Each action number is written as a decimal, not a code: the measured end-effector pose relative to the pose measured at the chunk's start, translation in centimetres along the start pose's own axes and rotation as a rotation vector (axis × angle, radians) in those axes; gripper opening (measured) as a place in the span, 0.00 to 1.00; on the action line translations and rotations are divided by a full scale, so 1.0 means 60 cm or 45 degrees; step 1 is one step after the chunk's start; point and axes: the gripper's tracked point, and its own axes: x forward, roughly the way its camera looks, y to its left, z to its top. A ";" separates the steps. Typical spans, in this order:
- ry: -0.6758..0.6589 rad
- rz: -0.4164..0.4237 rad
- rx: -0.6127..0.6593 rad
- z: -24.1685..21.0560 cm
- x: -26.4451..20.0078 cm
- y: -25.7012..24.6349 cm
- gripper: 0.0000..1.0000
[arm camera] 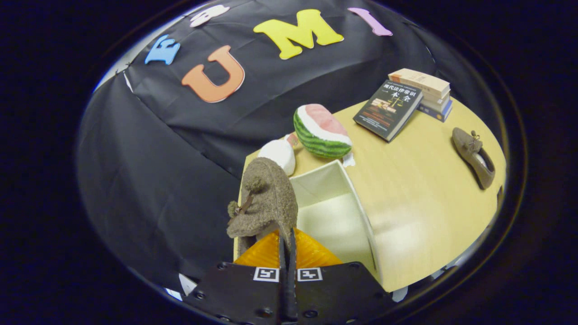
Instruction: Open the storage box then place both shoes into the box .Put the left shoe in first, then the right shoe, with the right side of both shoes facing outward in a uniform manner.
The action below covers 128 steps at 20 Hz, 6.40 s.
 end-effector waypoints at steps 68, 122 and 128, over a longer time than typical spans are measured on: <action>-0.146 -0.412 -0.491 0.265 -0.156 -0.860 0.96; -0.115 -0.336 -0.164 0.077 -0.036 -0.103 0.00; -0.065 -0.417 -0.213 0.037 0.014 -0.121 0.00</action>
